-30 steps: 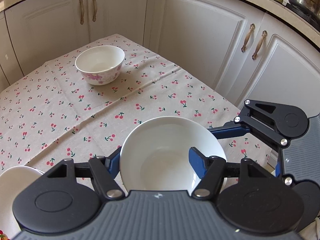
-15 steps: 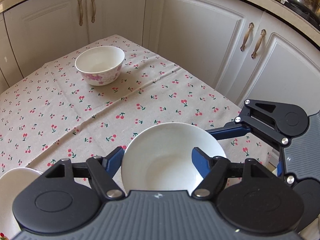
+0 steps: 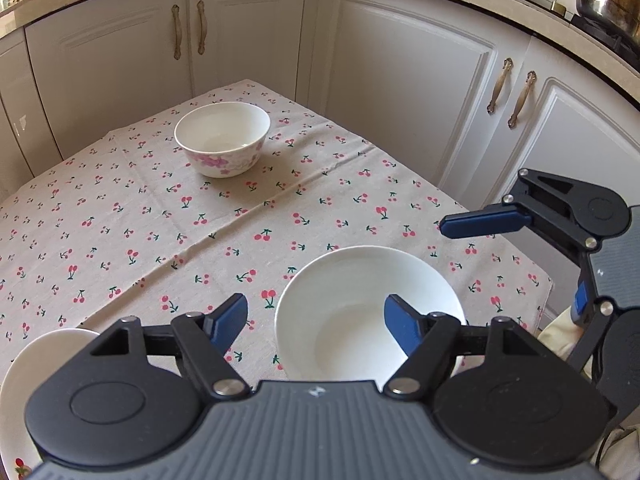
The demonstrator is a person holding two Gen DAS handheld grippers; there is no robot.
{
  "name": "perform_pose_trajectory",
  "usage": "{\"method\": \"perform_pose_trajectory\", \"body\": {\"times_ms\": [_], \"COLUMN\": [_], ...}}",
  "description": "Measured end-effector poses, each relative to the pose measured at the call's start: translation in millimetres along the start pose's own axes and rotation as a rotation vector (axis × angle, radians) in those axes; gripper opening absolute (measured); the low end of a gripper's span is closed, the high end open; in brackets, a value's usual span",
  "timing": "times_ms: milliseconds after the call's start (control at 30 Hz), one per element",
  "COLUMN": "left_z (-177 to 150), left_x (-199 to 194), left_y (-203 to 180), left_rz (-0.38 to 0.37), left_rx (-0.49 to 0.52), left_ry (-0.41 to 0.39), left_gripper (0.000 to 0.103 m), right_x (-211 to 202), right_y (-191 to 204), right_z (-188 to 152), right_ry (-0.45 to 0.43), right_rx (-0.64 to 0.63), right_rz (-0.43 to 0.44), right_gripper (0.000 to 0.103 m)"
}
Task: Organize plates and bowls
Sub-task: 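Open the left gripper and withdraw from the nested bowls, then move the left gripper to the remaining floral bowl and grip its rim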
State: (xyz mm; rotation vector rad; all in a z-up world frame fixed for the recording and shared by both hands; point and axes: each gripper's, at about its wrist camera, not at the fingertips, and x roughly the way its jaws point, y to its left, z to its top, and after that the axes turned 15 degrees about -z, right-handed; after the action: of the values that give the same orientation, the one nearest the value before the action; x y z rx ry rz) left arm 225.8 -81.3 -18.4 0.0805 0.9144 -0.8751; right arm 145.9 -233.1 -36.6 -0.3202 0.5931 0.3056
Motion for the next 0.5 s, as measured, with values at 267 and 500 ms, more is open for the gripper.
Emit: {"method": "perform_pose_trajectory", "body": {"times_ms": [267, 500], "left_z": [2, 15], "left_x": [-5, -9], "left_y": [-2, 5], "left_rz": [0.004, 0.052], "left_rx": [0.013, 0.047], "left_ry": [-0.016, -0.041], "left_gripper": [0.076, 0.084], "right_x": [7, 12], "right_y": [-9, -21], "right_z": [-7, 2], "right_ry": [0.032, 0.023], "right_rx": [0.032, -0.009], "right_rz": [0.0, 0.01], "right_gripper": [0.103, 0.103]}}
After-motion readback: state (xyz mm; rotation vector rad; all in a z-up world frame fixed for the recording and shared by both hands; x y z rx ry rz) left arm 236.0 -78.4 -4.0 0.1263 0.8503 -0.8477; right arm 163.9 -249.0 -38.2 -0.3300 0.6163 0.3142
